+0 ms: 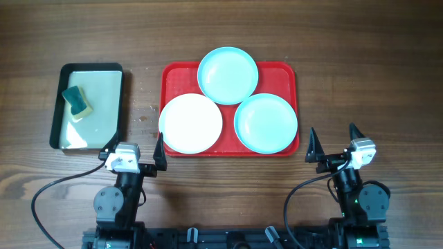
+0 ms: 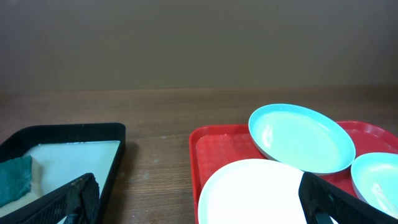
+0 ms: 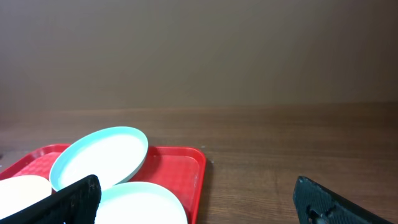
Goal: Clean dirty plates on tray and stack at the side
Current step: 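Move the left gripper toward the sponge in the black tray, then grasp the green-yellow sponge with the left gripper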
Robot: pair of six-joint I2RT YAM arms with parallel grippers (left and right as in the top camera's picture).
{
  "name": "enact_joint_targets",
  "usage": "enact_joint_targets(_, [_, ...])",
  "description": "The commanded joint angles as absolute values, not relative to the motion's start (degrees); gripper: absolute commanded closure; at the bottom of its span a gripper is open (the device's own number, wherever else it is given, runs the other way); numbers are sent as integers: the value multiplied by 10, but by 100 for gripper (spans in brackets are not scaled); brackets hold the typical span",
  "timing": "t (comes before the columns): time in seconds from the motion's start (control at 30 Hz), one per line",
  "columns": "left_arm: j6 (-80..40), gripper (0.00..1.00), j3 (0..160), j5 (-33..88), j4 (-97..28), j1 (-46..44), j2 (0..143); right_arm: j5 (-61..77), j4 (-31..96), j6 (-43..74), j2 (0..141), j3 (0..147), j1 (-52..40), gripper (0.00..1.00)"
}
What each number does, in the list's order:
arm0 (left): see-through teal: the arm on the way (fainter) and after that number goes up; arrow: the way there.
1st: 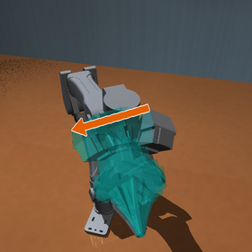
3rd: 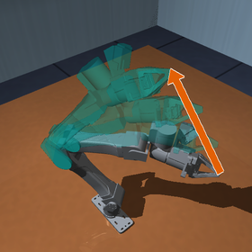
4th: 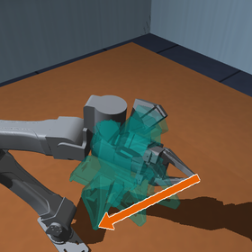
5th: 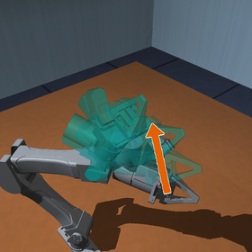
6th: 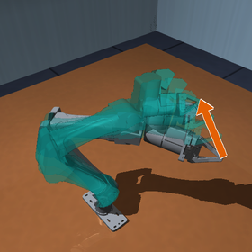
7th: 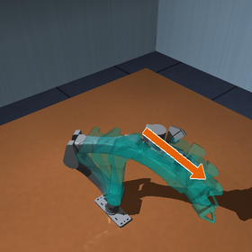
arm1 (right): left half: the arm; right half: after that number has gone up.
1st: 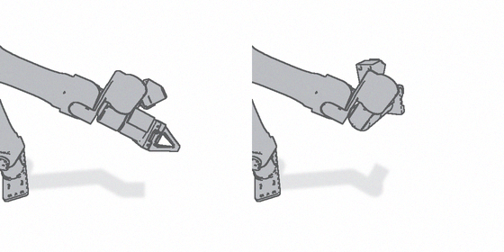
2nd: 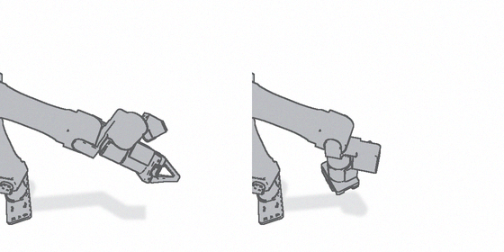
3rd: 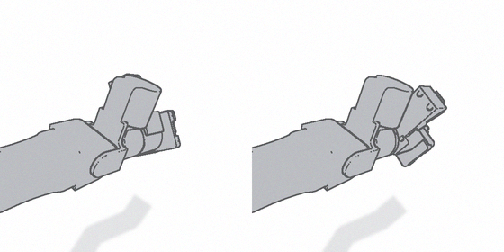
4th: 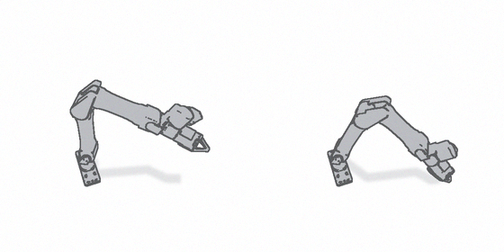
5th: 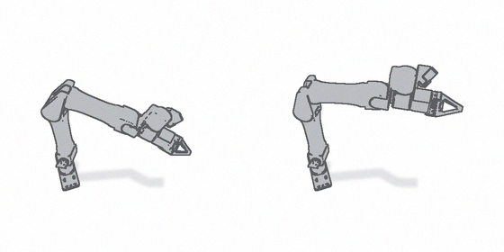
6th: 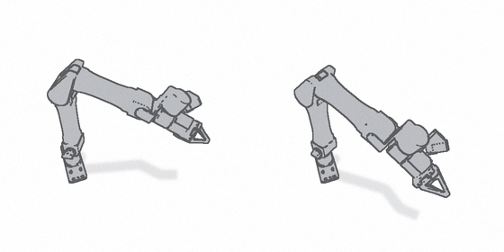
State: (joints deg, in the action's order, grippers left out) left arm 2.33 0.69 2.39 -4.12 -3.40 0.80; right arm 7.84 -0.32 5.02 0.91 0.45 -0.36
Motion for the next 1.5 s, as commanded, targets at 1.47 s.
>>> enact_joint_targets(1.47, [-82,0,712,24,-417,19,678,73,-5,45,12,3,-7,0])
